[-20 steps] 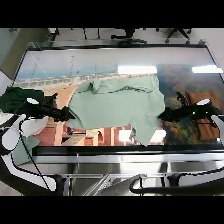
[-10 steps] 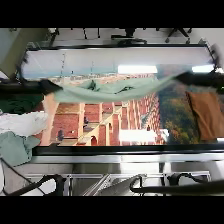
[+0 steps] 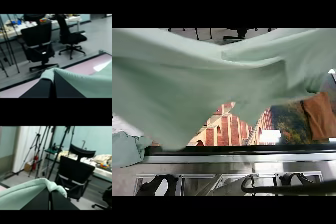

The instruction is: Fold the shirts.

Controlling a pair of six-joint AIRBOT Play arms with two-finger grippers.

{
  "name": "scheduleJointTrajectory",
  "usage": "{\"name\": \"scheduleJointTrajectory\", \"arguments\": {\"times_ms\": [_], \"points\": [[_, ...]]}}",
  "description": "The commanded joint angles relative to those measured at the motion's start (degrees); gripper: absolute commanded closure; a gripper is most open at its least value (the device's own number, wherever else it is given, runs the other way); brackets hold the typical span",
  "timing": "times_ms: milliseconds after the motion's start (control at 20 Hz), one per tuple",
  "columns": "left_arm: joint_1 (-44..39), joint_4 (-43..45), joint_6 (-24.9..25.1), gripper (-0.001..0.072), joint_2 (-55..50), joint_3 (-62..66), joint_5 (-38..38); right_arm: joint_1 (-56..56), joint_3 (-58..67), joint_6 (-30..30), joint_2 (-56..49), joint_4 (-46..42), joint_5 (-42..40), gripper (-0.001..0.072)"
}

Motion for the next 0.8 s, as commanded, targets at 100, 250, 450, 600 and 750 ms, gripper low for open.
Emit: {"name": "scheduleJointTrajectory", "arguments": {"times_ms": [100, 250, 450, 600, 750], "points": [[0.0, 7.7, 0.8, 0.0696, 3.5, -18.1, 2.2, -0.4, 0.5, 7.0, -6.6, -2.1, 6.8, 0.0695], [-0.2, 0.9, 5.4, 0.0696, -5.6, -28.5, 3.6, 0.4, -4.6, 7.2, -17.0, 4.7, 14.2, 0.0696], [-2.4, -5.5, 13.0, 0.0695, -24.1, -34.6, 6.4, 8.5, -18.0, 2.8, -30.4, 3.0, 8.6, 0.0696], [-5.2, -5.2, 15.6, 0.0695, -39.8, -34.3, 9.3, 13.7, -22.9, 1.3, -41.1, -2.3, -2.4, 0.0696], [-5.6, -5.0, 15.1, 0.0695, -54.9, -27.5, 8.8, 14.1, -21.3, 1.4, -51.3, -2.4, -10.7, 0.0697]]}}
